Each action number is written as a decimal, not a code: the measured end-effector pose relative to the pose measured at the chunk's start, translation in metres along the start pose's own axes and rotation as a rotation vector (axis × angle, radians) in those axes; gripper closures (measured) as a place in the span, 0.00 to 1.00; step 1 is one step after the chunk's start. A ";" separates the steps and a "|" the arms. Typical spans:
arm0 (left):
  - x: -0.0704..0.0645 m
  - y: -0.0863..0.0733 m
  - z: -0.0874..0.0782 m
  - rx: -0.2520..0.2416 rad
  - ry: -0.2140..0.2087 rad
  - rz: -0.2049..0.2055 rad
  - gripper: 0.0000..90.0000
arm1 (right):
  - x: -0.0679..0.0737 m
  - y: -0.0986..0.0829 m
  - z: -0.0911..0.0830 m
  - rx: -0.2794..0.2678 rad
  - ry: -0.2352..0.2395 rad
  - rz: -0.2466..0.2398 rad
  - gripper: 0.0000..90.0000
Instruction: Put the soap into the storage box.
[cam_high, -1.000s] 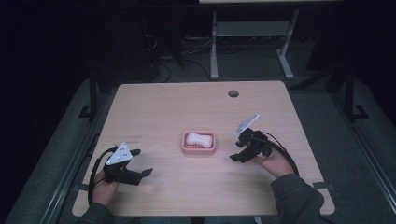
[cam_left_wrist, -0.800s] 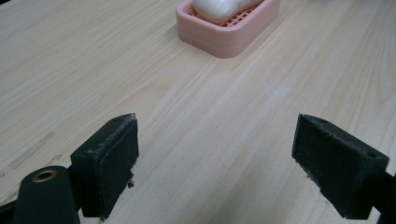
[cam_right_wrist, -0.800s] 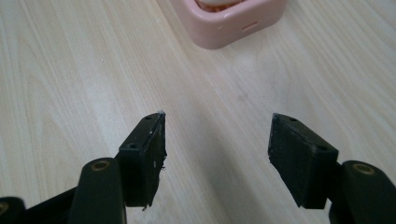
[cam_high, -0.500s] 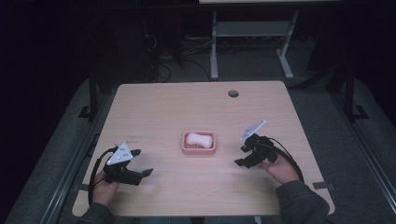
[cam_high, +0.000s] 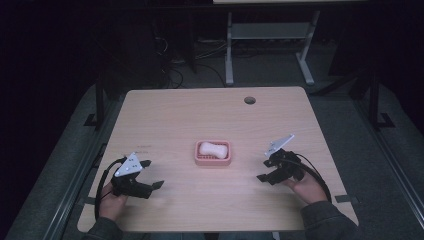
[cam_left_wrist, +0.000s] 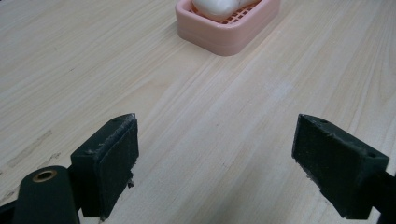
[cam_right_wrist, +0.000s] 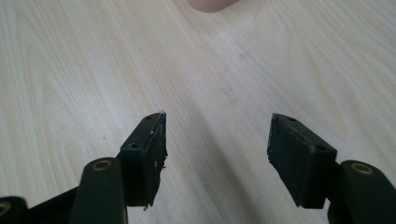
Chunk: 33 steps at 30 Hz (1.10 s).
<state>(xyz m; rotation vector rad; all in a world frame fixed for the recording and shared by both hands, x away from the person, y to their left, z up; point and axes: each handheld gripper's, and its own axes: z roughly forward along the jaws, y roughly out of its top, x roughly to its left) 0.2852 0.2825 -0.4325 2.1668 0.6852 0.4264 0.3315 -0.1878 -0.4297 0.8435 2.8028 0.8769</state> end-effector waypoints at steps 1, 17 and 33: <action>0.000 0.000 0.000 0.000 0.000 0.000 0.16 | 0.000 -0.001 0.000 -0.002 -0.001 -0.003 0.41; 0.000 0.000 0.000 0.002 -0.001 -0.003 0.16 | 0.004 -0.024 -0.005 -0.016 -0.005 0.032 0.41; -0.001 0.000 0.001 0.004 -0.001 -0.001 0.16 | 0.008 -0.043 -0.012 -0.023 -0.021 0.053 0.41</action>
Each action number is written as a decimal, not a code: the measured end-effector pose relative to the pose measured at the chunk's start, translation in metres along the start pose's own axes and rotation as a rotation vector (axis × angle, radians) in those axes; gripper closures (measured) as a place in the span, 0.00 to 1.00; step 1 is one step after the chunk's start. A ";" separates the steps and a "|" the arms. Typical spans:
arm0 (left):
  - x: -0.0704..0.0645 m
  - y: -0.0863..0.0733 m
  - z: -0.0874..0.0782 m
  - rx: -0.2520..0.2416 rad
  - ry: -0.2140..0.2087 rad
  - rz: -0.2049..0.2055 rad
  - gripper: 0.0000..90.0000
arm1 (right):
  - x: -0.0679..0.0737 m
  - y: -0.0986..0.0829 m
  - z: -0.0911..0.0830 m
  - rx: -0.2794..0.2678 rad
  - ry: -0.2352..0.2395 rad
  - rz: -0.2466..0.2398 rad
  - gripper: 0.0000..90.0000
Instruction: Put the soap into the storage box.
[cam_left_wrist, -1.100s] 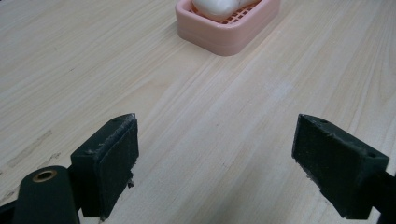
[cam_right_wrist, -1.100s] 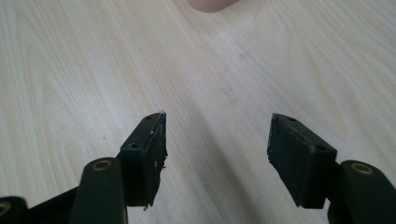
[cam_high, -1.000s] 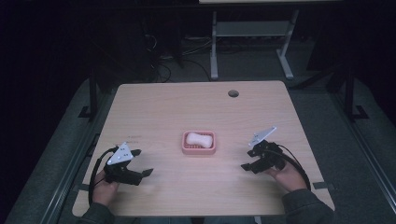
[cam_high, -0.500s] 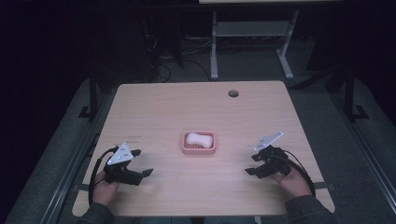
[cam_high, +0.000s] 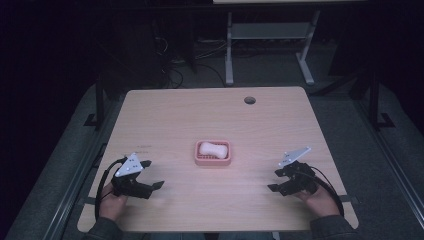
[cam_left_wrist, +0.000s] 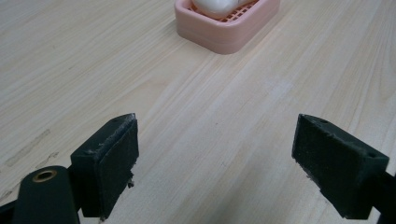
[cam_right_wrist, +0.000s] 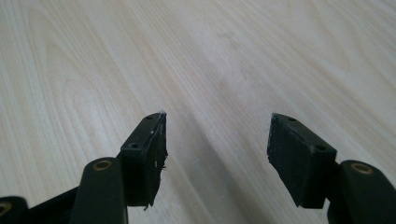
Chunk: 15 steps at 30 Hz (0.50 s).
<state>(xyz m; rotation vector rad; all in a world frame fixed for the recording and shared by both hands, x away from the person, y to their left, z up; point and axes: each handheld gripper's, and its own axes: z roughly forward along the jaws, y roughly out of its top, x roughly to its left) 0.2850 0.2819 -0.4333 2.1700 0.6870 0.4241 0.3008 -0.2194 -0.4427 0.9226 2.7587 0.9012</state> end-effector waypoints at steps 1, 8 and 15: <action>0.000 0.000 0.000 0.000 -0.001 0.000 0.16 | 0.000 -0.001 0.000 0.000 0.000 -0.002 0.41; 0.000 0.000 0.000 -0.001 0.000 0.001 0.16 | 0.003 -0.007 -0.004 -0.014 -0.008 0.003 0.41; 0.000 0.000 0.000 -0.001 0.000 0.000 0.16 | 0.006 -0.012 -0.007 -0.026 -0.017 0.004 0.41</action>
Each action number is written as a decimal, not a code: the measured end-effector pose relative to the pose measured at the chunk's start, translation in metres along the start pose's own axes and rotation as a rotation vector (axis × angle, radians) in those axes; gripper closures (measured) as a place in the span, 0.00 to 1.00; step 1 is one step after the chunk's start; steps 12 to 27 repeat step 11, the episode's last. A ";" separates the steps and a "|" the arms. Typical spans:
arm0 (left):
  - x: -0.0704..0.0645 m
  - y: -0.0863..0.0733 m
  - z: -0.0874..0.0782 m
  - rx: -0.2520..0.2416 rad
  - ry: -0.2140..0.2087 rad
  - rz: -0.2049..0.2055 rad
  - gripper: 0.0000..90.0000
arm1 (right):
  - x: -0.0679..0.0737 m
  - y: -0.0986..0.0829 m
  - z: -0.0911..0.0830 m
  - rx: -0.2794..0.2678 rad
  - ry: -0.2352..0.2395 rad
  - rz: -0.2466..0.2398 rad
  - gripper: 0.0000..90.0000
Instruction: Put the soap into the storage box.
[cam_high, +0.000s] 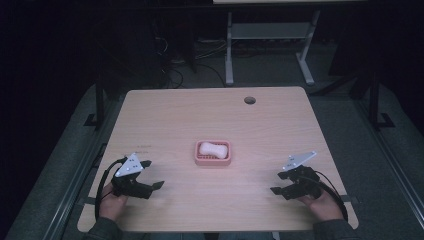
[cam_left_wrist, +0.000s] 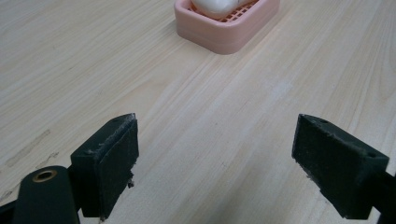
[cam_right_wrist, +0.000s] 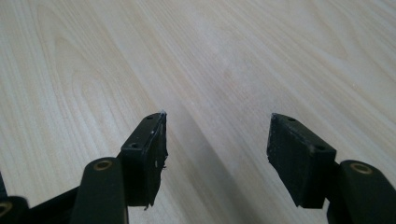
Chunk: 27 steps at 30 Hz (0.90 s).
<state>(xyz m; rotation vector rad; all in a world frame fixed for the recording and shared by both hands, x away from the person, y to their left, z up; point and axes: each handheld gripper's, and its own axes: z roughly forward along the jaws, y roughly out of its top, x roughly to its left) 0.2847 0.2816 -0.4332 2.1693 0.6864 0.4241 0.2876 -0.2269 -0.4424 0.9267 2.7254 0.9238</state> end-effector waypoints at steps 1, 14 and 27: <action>0.000 0.000 0.000 0.001 0.000 0.001 0.16 | 0.000 -0.001 0.000 -0.001 0.002 0.001 0.41; 0.000 0.001 0.000 -0.002 -0.001 0.007 0.16 | 0.007 -0.013 -0.008 -0.027 -0.010 0.016 0.41; 0.000 0.001 0.000 -0.002 -0.001 0.007 0.16 | 0.007 -0.013 -0.008 -0.027 -0.010 0.016 0.41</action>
